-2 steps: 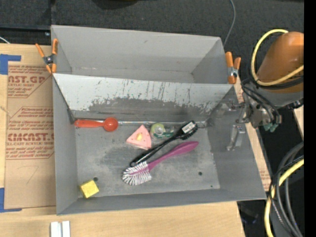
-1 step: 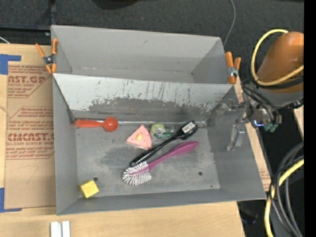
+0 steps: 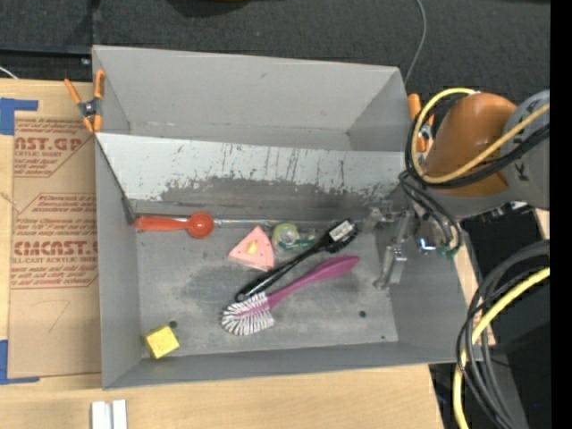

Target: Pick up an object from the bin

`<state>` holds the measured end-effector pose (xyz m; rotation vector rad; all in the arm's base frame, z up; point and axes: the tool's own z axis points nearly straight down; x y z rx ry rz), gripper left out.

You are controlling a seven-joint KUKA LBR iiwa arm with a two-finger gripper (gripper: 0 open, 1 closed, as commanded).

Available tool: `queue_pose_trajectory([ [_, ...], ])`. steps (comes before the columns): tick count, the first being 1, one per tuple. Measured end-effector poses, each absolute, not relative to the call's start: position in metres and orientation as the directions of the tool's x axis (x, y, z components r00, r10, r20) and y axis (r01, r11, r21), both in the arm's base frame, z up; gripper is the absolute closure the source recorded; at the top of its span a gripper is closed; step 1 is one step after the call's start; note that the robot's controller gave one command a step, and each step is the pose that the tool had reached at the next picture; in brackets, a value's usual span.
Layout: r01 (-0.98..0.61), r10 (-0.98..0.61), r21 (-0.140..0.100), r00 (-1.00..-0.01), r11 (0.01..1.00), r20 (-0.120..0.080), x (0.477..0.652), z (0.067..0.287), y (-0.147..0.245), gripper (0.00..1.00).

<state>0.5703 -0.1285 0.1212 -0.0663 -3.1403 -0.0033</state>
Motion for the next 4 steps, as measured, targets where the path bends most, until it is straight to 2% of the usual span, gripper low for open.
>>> queue_pose_trajectory([
  [1,0.010,0.010,-0.007,-1.000,1.000,-0.023,0.571,0.202,-0.127,0.00],
  [2,0.102,0.102,0.001,-0.995,0.995,-0.004,0.573,0.089,-0.103,0.00],
  [3,0.126,0.126,0.000,-0.992,0.992,-0.013,0.574,0.062,-0.106,0.00],
  [4,0.068,0.068,0.001,-0.998,0.998,-0.005,0.553,0.073,-0.059,0.00],
])
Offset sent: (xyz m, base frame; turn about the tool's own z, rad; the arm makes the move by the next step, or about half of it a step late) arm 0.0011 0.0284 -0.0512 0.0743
